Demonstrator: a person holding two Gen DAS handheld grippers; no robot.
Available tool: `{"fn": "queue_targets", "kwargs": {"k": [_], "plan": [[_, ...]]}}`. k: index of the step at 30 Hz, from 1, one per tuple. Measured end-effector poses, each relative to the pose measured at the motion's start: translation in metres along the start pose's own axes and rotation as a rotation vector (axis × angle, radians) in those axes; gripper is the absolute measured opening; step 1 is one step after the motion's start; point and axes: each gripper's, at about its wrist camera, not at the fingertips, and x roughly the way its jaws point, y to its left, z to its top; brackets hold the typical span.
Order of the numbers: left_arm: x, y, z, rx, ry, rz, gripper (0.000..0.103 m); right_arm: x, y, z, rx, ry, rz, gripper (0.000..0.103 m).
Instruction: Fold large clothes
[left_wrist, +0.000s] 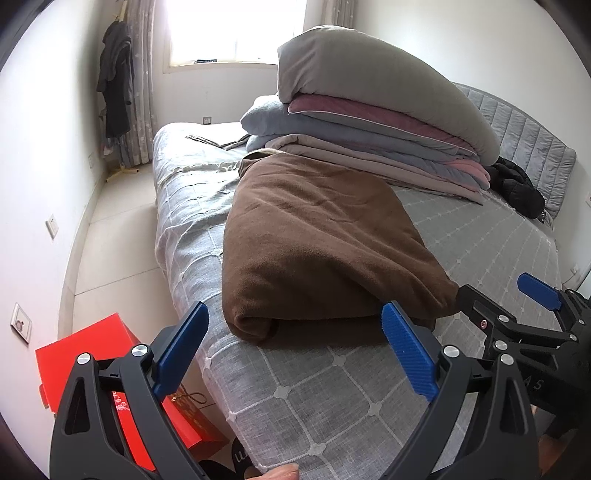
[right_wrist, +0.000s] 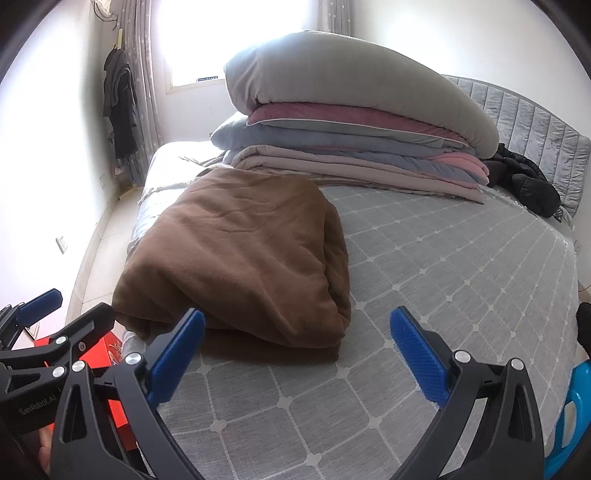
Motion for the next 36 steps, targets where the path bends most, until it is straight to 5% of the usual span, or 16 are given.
{"fn": "queue_targets", "kwargs": {"k": [36], "plan": [[0.01, 0.0, -0.005, -0.008, 0.065, 0.005, 0.092, 0.004, -0.005, 0.001, 0.002, 0.029, 0.015, 0.097]]}}
